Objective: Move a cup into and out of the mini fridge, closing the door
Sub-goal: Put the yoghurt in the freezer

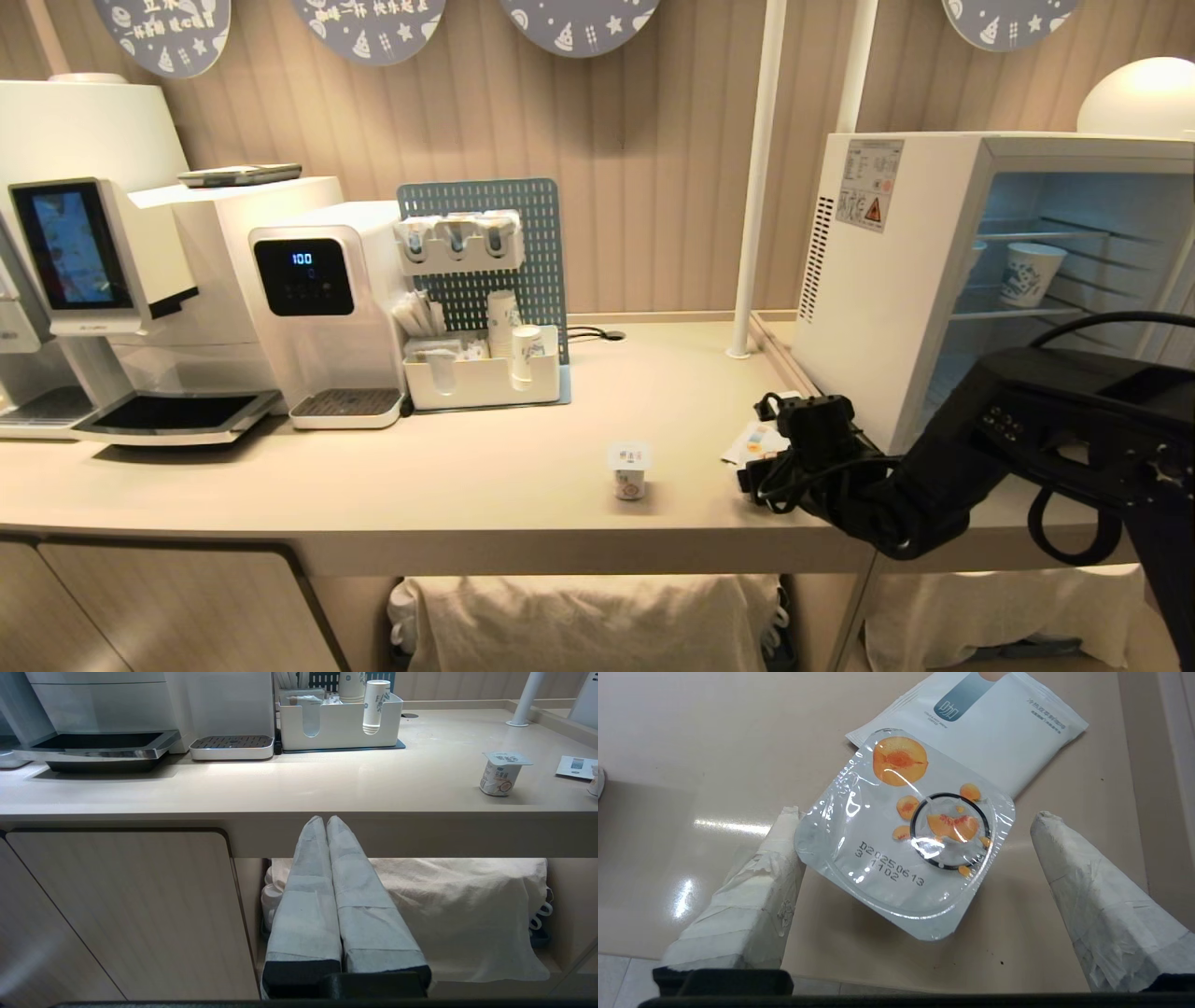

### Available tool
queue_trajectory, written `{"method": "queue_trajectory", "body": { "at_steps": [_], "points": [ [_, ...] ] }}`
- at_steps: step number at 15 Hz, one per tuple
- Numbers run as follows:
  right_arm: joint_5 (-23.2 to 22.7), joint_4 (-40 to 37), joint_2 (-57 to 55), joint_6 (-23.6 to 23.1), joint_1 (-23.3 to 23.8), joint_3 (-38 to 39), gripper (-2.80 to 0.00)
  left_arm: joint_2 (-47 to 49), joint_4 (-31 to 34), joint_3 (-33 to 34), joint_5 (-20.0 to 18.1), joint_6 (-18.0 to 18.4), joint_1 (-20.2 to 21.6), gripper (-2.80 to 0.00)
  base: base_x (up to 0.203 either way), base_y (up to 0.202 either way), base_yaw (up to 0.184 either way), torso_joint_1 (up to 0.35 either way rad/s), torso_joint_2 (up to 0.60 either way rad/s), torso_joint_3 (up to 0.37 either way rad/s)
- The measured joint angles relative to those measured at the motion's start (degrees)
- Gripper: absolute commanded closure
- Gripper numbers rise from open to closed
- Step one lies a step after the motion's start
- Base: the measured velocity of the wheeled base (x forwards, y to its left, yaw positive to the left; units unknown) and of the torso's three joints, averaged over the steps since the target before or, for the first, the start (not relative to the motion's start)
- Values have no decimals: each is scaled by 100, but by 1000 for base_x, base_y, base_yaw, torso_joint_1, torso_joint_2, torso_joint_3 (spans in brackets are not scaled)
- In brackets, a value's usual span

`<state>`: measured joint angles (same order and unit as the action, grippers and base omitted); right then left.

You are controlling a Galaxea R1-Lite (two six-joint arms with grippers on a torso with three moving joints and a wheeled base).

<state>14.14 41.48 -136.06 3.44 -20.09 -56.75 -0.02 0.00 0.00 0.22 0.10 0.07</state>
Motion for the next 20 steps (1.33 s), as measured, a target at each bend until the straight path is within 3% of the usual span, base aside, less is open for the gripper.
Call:
{"method": "queue_trajectory", "body": {
  "at_steps": [4,5,20],
  "points": [
    [15,-97,-159,19,-20,-242,-280,0,2,0,1,0,0,0,0,0,0,0,0,0],
    [15,-128,-176,15,-24,-256,0,0,0,0,-1,0,0,0,0,0,0,0,0,0],
    [0,-132,-109,131,-30,-176,0,0,2,0,0,-12,0,0,0,0,0,0,0,0]
  ]
}}
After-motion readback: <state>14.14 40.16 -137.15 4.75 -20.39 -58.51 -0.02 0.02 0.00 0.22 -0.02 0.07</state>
